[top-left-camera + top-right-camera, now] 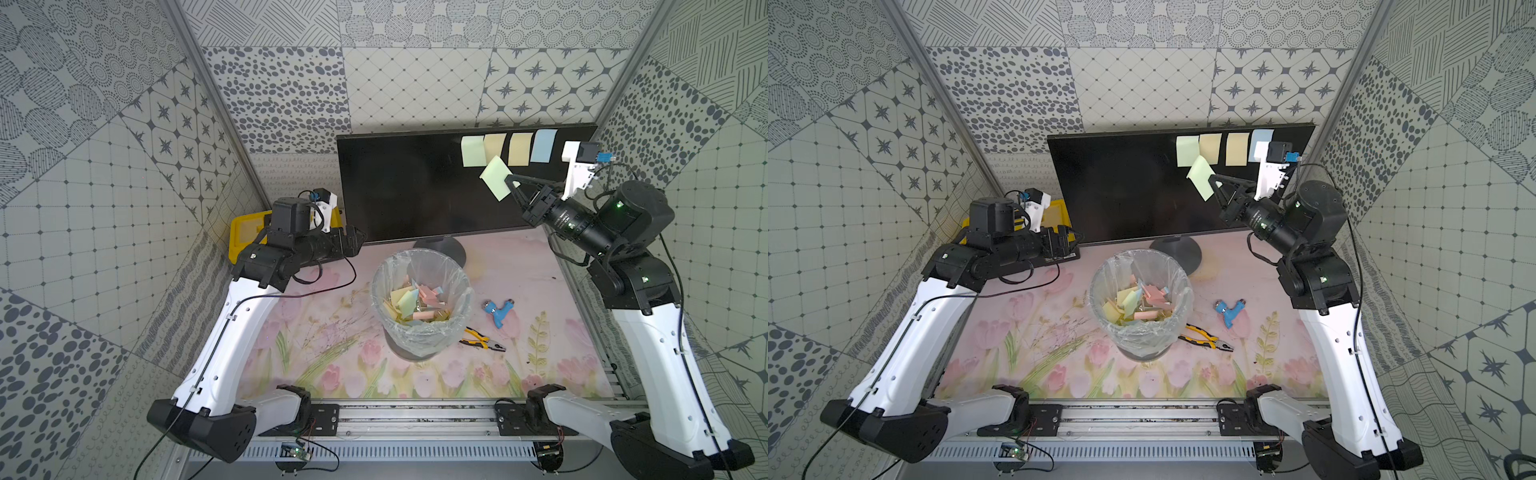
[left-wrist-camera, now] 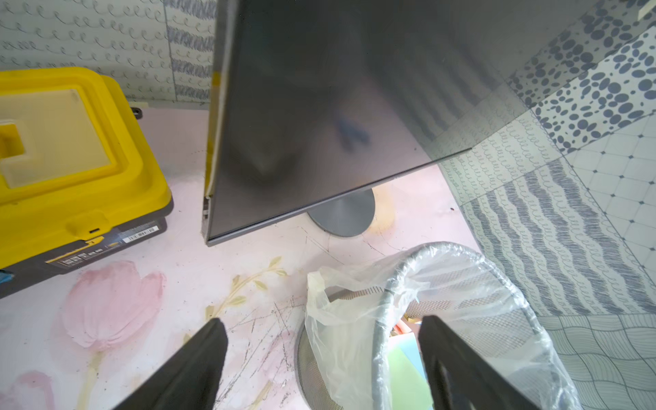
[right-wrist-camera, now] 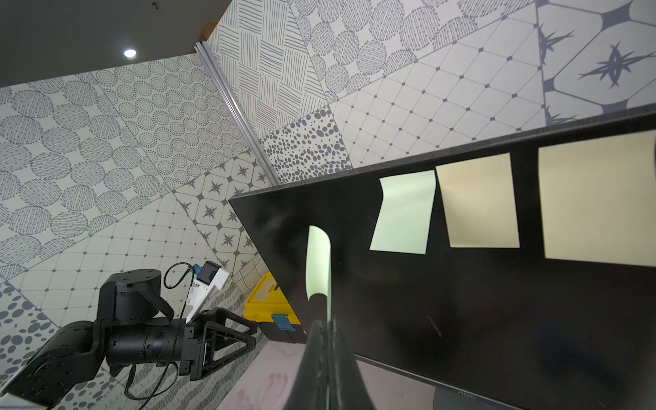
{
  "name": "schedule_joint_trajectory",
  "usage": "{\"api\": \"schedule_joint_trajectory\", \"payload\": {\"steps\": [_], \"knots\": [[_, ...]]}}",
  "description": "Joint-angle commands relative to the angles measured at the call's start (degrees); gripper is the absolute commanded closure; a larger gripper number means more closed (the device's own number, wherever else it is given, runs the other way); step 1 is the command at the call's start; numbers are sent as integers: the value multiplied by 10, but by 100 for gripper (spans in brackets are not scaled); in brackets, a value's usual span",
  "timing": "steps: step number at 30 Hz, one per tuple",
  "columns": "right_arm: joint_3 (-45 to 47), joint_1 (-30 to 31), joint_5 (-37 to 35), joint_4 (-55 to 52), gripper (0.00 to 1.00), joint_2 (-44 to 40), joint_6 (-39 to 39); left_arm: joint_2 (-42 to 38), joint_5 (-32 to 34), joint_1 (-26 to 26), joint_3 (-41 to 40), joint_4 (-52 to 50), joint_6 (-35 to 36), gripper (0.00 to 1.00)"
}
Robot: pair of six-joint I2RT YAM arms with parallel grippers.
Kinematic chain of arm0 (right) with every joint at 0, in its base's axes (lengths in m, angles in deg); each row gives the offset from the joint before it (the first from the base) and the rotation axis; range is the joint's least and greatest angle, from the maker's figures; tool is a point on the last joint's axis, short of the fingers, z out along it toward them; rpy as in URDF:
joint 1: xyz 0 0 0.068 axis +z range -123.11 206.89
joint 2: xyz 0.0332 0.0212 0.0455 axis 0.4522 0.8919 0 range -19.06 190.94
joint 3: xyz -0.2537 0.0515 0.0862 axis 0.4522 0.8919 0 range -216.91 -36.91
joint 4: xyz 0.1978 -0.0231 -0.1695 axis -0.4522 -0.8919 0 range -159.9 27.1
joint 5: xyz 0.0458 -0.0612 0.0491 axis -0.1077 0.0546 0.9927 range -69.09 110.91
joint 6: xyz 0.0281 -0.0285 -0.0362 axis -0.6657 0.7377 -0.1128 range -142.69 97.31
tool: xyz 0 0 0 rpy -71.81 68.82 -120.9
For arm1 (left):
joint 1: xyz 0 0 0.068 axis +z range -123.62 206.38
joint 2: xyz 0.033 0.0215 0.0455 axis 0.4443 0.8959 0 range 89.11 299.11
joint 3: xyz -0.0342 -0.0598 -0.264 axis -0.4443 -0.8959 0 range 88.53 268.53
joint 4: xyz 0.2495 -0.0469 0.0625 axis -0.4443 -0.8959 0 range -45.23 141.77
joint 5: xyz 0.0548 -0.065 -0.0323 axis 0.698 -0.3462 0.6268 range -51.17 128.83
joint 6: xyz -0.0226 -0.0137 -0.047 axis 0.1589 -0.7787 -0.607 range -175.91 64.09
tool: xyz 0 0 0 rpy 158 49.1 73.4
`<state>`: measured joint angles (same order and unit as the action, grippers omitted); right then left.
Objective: Remove the sticky note from the monitor
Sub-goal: Place the sticky note in the trash bin.
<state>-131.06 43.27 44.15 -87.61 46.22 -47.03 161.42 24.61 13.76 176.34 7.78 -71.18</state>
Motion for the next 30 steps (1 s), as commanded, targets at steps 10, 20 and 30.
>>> {"api": "schedule_joint_trajectory", "payload": {"steps": [10, 20, 30], "knots": [[49, 178, -88, -109, 100, 77, 82, 51, -186, -17, 4, -96, 7, 19], [28, 273, -99, -257, 100, 137, 177, 80, -214, -37, -7, -118, 17, 29], [-48, 328, -157, -403, 100, 232, 273, 93, -213, -48, -25, -67, -10, 36]]}}
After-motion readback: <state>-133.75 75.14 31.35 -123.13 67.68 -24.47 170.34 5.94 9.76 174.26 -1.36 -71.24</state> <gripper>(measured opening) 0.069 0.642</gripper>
